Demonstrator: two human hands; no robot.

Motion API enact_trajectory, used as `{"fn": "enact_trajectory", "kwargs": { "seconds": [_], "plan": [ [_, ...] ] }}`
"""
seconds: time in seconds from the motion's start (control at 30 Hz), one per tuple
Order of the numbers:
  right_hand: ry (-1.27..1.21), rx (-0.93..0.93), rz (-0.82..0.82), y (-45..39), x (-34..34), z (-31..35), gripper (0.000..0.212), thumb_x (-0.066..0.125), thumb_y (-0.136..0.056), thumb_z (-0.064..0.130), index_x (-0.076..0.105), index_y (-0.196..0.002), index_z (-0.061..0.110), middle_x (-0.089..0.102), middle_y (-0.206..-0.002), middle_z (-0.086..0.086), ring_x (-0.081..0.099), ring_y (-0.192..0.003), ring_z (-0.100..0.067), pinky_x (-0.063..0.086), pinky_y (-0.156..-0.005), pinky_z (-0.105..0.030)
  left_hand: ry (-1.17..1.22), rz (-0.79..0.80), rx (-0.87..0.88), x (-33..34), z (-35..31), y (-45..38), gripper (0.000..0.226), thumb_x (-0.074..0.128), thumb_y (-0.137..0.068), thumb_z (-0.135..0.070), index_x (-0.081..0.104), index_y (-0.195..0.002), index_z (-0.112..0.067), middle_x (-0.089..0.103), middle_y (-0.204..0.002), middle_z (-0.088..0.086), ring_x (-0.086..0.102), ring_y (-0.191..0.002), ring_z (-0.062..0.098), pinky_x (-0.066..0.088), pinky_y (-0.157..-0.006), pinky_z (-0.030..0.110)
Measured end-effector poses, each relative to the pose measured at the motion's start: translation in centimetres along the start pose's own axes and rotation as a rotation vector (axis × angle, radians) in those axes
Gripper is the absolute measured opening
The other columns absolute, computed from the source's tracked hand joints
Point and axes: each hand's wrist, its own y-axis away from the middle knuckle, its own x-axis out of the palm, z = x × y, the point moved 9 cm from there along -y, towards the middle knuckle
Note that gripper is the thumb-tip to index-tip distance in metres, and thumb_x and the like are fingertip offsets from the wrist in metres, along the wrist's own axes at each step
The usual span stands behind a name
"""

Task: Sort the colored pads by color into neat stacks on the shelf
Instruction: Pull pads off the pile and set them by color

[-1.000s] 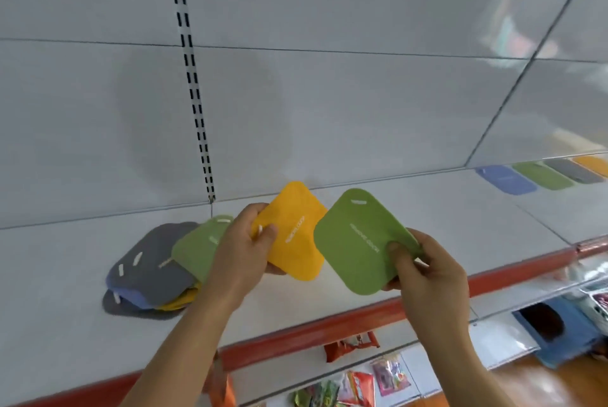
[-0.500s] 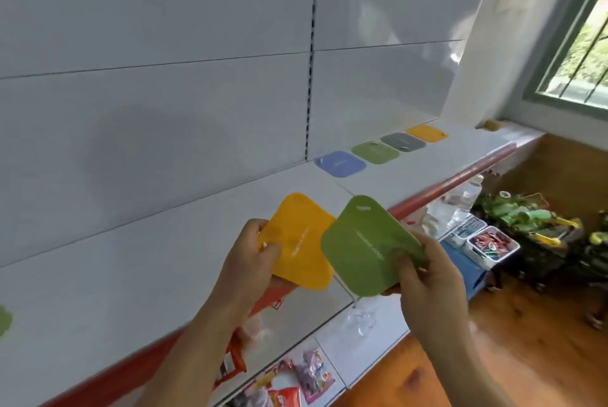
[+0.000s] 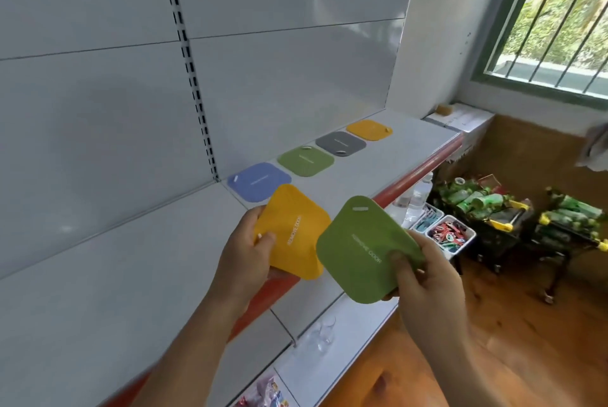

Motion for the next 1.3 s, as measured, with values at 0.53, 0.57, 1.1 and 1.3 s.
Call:
{"fn": "enact_trajectory", "kwargs": {
  "seconds": [0.53, 0.57, 1.1, 1.3],
  "plan": [
    [0.019, -0.049, 0.044, -21.0, 2.2, -1.9, 0.037, 0.056, -0.102, 0.009, 0.060, -0.104, 0.046, 0.068, -0.087, 0.023, 0.066, -0.076, -0.004, 0.057, -0.055, -0.025, 0.182, -0.076, -0.083, 6.6, -0.8, -17.2, 0.043, 0.050, -0.109, -0.015, 0.052, -0.147, -0.035, 0.059, -0.143, 0.003, 0.062, -0.122, 0.034, 0.067, -0.071, 0.054],
    [0.019, -0.049, 0.056, -22.2, 2.3, -2.5, 0.036, 0.057, -0.101, 0.010, 0.060, -0.104, 0.045, 0.068, -0.087, 0.025, 0.066, -0.076, -0.004, 0.056, -0.055, -0.025, 0.186, -0.094, -0.089, 6.7, -0.7, -17.9, 0.044, 0.050, -0.108, -0.015, 0.052, -0.147, -0.036, 0.059, -0.143, 0.001, 0.062, -0.123, 0.034, 0.067, -0.071, 0.054],
    [0.035, -0.167, 0.736, -38.7, 15.0, -4.3, 0.036, 0.054, -0.096, 0.004, 0.065, -0.105, 0.038, 0.068, -0.078, 0.004, 0.063, -0.061, -0.021, 0.050, -0.045, -0.024, 0.350, -0.708, -0.101, 4.6, -2.5, -17.2, 0.045, 0.049, -0.103, -0.005, 0.068, -0.123, -0.041, 0.069, -0.130, -0.003, 0.068, -0.117, 0.029, 0.065, -0.071, 0.049],
    [0.209, -0.313, 0.965, -38.6, 23.5, -2.9, 0.034, 0.049, -0.094, 0.010, 0.062, -0.109, 0.037, 0.070, -0.079, 0.007, 0.067, -0.064, -0.018, 0.057, -0.054, -0.036, 0.418, -0.844, -0.106, 3.0, -2.6, -14.7, 0.044, 0.046, -0.104, -0.004, 0.071, -0.122, -0.037, 0.068, -0.131, -0.001, 0.066, -0.118, 0.031, 0.065, -0.071, 0.054]
  ]
}}
